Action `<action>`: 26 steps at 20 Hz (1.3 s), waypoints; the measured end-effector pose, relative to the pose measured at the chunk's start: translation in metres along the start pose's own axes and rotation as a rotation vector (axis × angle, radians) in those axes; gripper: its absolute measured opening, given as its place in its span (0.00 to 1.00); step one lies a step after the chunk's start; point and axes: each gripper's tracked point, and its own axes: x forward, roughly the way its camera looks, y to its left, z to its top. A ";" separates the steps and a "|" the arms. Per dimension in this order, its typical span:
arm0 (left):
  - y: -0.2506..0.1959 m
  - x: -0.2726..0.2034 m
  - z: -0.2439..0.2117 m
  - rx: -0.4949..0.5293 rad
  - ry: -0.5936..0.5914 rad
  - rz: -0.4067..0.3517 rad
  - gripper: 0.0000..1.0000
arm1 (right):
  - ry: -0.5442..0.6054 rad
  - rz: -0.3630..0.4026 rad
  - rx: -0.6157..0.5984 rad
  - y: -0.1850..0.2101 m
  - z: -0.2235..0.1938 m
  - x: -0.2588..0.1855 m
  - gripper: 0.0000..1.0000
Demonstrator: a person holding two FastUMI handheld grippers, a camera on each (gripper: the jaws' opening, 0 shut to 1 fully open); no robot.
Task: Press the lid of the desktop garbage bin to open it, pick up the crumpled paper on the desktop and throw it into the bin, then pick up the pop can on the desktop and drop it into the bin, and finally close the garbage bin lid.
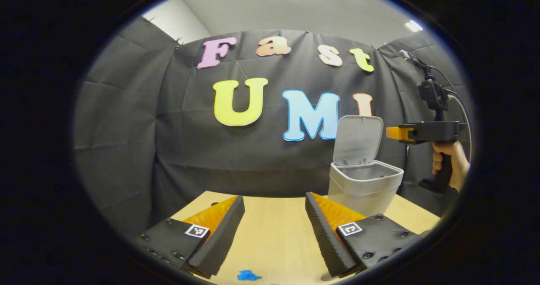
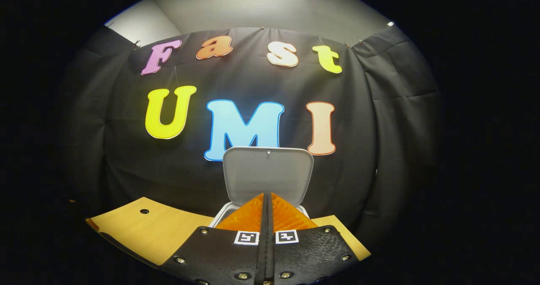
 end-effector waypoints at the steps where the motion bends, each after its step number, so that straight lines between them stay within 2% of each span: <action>1: 0.000 -0.001 -0.001 0.002 0.000 -0.001 1.00 | -0.003 0.000 0.011 -0.001 0.001 -0.005 0.00; 2: 0.001 -0.002 -0.002 0.006 0.001 0.000 1.00 | -0.007 -0.003 0.021 -0.002 0.003 -0.010 0.00; 3: 0.001 -0.002 -0.003 0.011 0.003 0.000 0.89 | -0.010 -0.006 0.030 -0.003 0.003 -0.015 0.00; 4: 0.001 -0.002 -0.005 0.017 0.008 -0.003 0.89 | -0.012 -0.011 0.037 -0.004 0.003 -0.021 0.00; 6: 0.004 -0.002 -0.012 0.026 0.018 -0.004 1.00 | -0.010 -0.021 0.046 -0.006 -0.002 -0.033 0.00; 7: 0.005 -0.001 -0.013 0.027 0.018 -0.007 0.95 | -0.012 -0.027 0.045 -0.007 -0.006 -0.040 0.00; 8: 0.005 -0.001 -0.014 0.026 0.019 -0.012 0.95 | -0.012 -0.033 0.044 -0.008 -0.007 -0.047 0.00; 9: 0.007 -0.002 -0.018 0.026 0.020 -0.015 1.00 | -0.012 -0.039 0.043 -0.008 -0.010 -0.053 0.00; 12: 0.013 -0.002 -0.028 0.033 0.028 -0.023 1.00 | -0.021 -0.047 0.029 -0.009 -0.017 -0.067 0.00; 15: 0.021 -0.002 -0.043 0.042 0.046 -0.016 1.00 | -0.016 -0.018 -0.001 -0.001 -0.025 -0.082 0.00; 16: 0.023 -0.003 -0.047 0.044 0.053 -0.018 1.00 | -0.011 -0.021 -0.002 -0.001 -0.026 -0.085 0.04; 18: 0.025 -0.004 -0.056 0.056 0.064 -0.024 1.00 | -0.006 -0.012 0.016 0.004 -0.032 -0.089 0.30; 19: 0.025 -0.006 -0.061 0.063 0.069 -0.027 1.00 | 0.001 -0.002 0.025 0.009 -0.036 -0.094 0.58; 21: 0.026 -0.010 -0.070 0.067 0.080 -0.037 1.00 | 0.017 0.002 0.021 0.012 -0.046 -0.100 0.97; 22: 0.027 -0.011 -0.075 0.067 0.090 -0.041 1.00 | 0.020 -0.011 0.012 0.011 -0.048 -0.105 0.97; 23: 0.030 -0.014 -0.081 0.067 0.099 -0.041 0.95 | 0.021 -0.019 0.004 0.009 -0.050 -0.106 0.99; 24: 0.032 -0.017 -0.087 0.067 0.105 -0.043 1.00 | 0.018 -0.024 -0.002 0.010 -0.049 -0.108 0.99; 25: 0.034 -0.020 -0.092 0.068 0.111 -0.045 0.95 | 0.014 -0.026 -0.008 0.012 -0.050 -0.112 0.99; 26: 0.035 -0.023 -0.101 0.070 0.124 -0.050 0.95 | 0.007 -0.027 -0.012 0.013 -0.049 -0.115 0.99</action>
